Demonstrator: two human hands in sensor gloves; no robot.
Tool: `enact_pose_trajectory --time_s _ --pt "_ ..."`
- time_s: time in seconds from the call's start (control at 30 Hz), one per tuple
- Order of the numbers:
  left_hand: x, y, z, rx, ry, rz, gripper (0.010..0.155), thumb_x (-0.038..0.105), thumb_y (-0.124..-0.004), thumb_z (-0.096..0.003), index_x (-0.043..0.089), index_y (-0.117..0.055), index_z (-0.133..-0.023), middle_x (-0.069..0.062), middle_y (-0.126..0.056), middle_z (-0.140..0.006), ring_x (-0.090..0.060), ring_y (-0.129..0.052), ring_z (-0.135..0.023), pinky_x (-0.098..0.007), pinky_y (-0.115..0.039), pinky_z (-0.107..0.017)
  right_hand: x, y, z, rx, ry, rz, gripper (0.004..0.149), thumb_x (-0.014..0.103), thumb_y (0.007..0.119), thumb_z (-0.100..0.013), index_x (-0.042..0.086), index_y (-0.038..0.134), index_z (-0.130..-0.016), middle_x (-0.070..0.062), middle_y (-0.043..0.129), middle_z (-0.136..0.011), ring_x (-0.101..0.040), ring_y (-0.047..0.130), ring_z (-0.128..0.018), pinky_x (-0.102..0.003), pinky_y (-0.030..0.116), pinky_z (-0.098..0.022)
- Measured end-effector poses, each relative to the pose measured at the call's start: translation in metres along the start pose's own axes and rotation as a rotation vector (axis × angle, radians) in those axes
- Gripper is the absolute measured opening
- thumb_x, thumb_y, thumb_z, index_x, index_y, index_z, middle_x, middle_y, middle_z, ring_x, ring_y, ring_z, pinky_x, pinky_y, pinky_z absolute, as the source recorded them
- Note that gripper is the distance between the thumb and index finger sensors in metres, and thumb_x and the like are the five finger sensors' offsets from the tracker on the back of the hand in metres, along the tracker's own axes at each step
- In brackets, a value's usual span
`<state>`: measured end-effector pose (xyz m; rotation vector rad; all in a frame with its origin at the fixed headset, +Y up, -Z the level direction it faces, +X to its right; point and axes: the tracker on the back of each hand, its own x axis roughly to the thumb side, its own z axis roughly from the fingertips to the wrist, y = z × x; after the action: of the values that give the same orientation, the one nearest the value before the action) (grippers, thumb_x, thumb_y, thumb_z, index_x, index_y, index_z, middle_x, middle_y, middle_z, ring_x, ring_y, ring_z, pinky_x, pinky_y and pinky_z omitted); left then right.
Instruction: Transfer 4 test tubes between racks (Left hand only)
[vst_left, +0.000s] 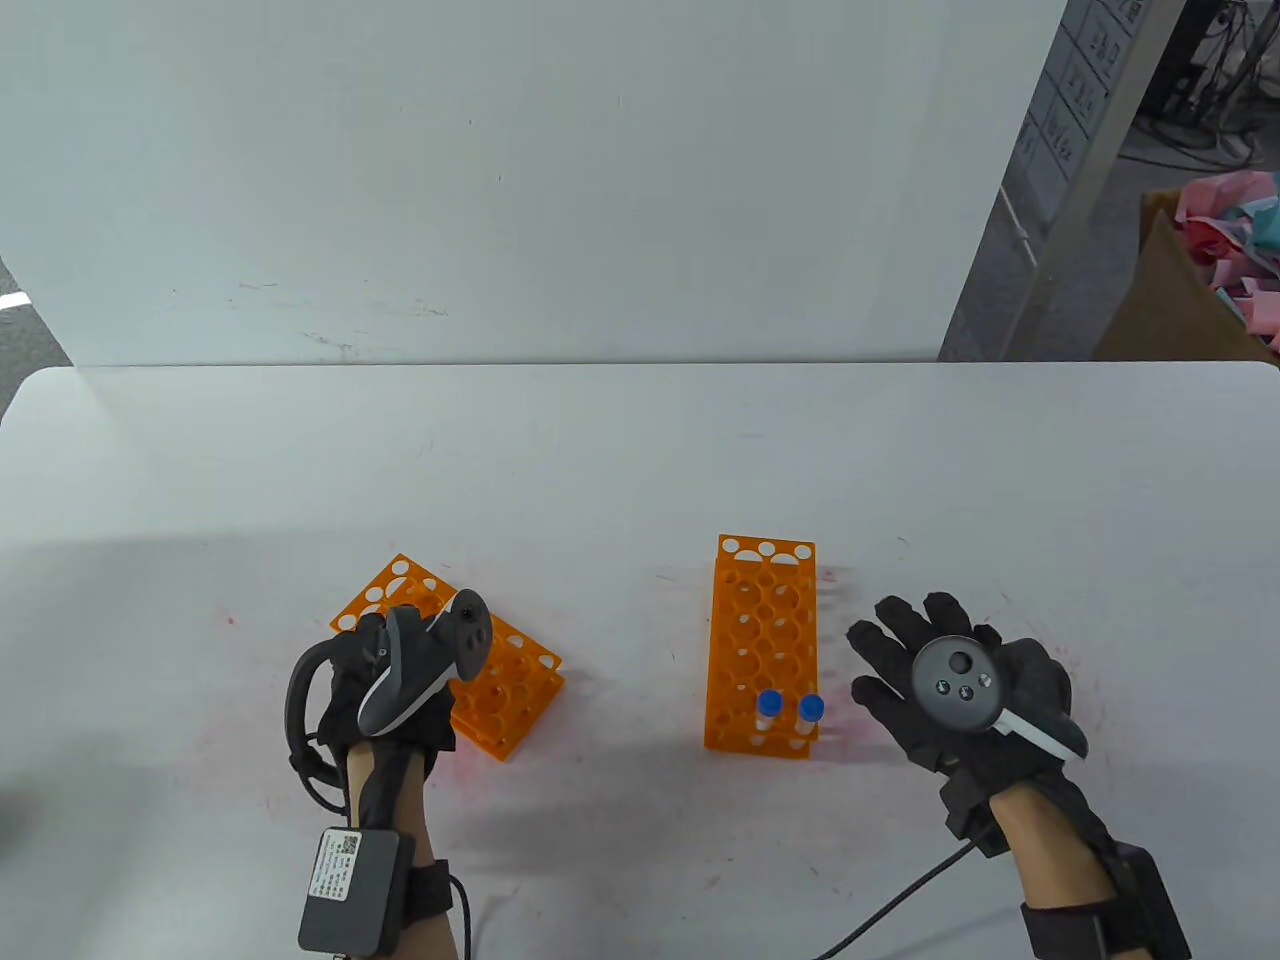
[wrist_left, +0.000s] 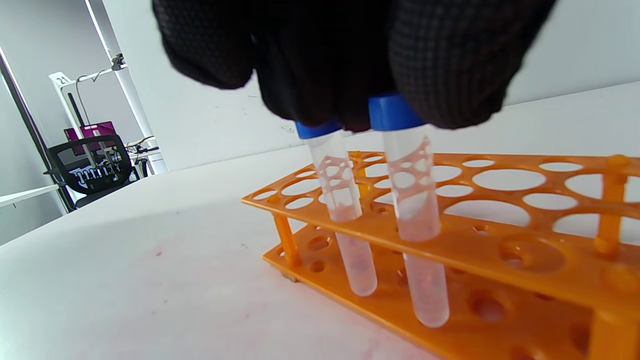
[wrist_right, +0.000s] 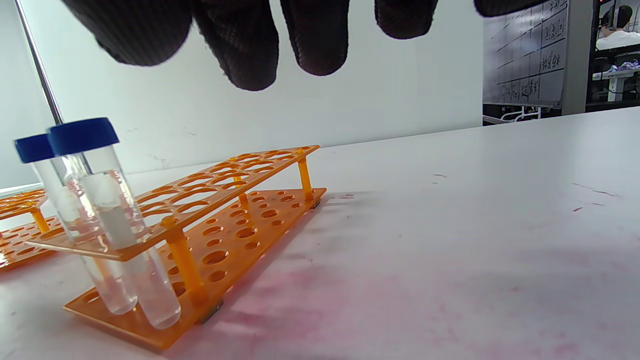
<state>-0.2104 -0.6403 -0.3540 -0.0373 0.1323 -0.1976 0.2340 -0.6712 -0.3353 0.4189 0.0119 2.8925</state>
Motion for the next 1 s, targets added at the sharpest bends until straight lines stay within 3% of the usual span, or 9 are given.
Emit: enact_pose_trajectory --time_s 0.27,0.77,1.0 --pt "-0.006 0.004 0.003 0.015 -0.006 0.065 0.050 0.038 -0.086 -0.0444 0.032 -0.079 -0.093 -0.001 -0.086 -0.095 -0.026 -0.092 -0.078 -0.054 -0.076 -0.064 0.000 0.000 0.000 -0.003 -0.001 -0.004 0.060 0.053 0.059 -0.054 0.027 0.055 -0.107 -0.011 0.045 -0.120 -0.055 0.034 -0.103 -0.079 0.037 -0.065" --pt "-0.009 0.032 0.017 0.167 -0.004 0.109 0.046 0.039 -0.080 -0.0479 0.031 -0.079 -0.094 -0.004 -0.084 -0.097 -0.029 -0.090 -0.079 -0.054 -0.075 -0.065 0.000 0.000 -0.001 -0.002 -0.004 -0.003 0.059 0.053 0.059 -0.054 0.027 0.055 -0.107 -0.011 0.045 -0.120 -0.055 0.035 -0.103 -0.079 0.038 -0.065" --pt "0.001 0.039 0.019 0.210 -0.060 0.157 0.045 0.038 -0.080 -0.0484 0.030 -0.079 -0.093 -0.005 -0.084 -0.096 -0.029 -0.090 -0.078 -0.055 -0.075 -0.064 0.000 0.000 -0.001 0.003 -0.003 -0.001 0.059 0.054 0.059 -0.054 0.027 0.055 -0.107 -0.011 0.045 -0.120 -0.055 0.035 -0.103 -0.079 0.038 -0.066"
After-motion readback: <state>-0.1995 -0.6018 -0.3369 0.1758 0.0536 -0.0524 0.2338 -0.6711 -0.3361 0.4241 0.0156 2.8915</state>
